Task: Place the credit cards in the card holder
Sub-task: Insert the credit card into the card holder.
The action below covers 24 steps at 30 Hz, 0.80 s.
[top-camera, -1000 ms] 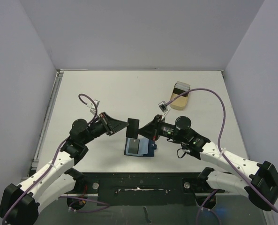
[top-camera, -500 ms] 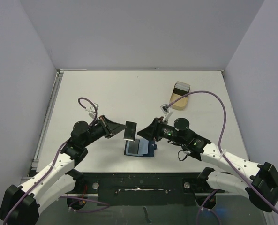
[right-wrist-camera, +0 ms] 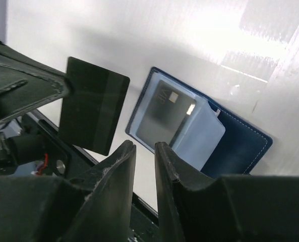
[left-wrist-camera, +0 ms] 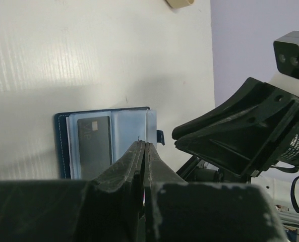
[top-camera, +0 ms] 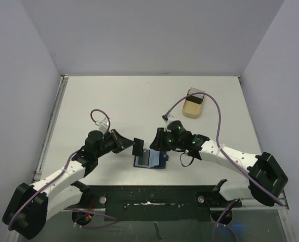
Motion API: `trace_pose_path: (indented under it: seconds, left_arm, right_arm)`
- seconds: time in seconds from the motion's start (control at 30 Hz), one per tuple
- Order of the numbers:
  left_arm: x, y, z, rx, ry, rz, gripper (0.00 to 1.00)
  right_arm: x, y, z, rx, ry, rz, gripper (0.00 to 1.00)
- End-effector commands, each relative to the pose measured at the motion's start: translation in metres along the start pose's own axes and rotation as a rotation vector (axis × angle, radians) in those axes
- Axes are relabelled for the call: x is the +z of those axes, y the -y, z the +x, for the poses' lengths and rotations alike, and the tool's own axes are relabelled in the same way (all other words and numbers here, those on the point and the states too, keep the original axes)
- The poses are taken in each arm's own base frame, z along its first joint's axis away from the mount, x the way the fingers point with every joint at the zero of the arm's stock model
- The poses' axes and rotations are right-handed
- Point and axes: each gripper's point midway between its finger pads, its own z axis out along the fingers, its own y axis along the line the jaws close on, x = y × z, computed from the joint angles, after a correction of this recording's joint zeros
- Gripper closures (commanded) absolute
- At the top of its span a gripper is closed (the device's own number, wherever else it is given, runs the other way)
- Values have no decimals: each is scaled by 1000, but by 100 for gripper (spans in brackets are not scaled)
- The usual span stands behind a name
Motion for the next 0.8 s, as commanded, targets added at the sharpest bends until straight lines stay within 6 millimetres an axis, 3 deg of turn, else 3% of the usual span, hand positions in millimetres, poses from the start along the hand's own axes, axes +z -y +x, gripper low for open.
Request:
trace_pose_path:
  seconds: [0.0,0.27,0.5,0.77]
  left_arm:
    - [6,8,-5,7,21,63,100]
    - [20,-3,15,-61,-43,98,100]
    - [38,-13,37,-91,-120,117,100]
    - [51,-26,47,-85,-160,96,100]
  right_arm:
    - [10,5,10,-41,-63,66,77]
    - [20,36,27,-69,-120,227,81]
    - [22,46,32,-70,-126,264,83]
    - [24,60,39,-78,-138,315,83]
